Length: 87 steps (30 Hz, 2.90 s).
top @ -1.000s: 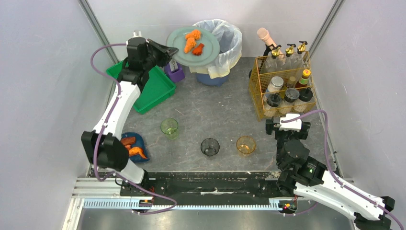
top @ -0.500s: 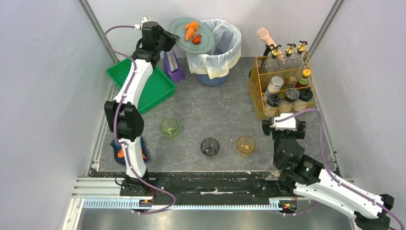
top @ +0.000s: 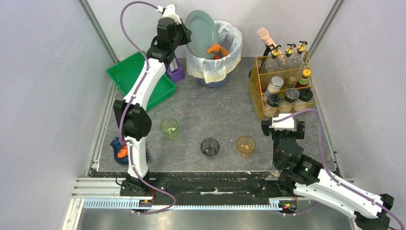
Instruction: Clear the kitchen counter
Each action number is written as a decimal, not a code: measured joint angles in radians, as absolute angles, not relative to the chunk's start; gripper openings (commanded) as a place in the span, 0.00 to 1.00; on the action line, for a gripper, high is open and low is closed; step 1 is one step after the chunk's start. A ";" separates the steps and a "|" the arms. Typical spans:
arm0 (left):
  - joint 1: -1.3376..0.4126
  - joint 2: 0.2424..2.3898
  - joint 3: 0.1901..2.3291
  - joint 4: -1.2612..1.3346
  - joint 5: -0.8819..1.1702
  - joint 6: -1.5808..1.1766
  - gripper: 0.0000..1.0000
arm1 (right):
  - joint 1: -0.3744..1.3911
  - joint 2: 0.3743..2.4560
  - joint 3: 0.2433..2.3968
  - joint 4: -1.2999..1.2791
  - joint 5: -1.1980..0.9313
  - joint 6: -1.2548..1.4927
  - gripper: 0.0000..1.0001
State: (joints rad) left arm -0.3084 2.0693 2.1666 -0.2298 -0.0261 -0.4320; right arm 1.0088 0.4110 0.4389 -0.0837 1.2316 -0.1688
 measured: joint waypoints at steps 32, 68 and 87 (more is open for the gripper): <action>-0.082 1.403 1.626 -0.122 -0.207 -0.411 0.02 | 1.009 0.385 0.439 -0.084 1.185 -0.164 0.98; 0.229 1.930 1.398 0.016 -0.313 -1.001 0.13 | 1.009 0.412 0.433 -0.082 1.153 -0.170 0.98; 0.215 2.122 1.623 -0.056 -0.303 -0.888 0.61 | 1.009 0.441 0.425 -0.069 1.160 -0.195 0.98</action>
State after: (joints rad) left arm 0.2146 2.1216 1.6234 -0.0563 -0.3031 -0.8875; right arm 1.0088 0.4412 0.4248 -0.0689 1.1599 -0.1947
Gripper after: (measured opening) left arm 0.531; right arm 0.979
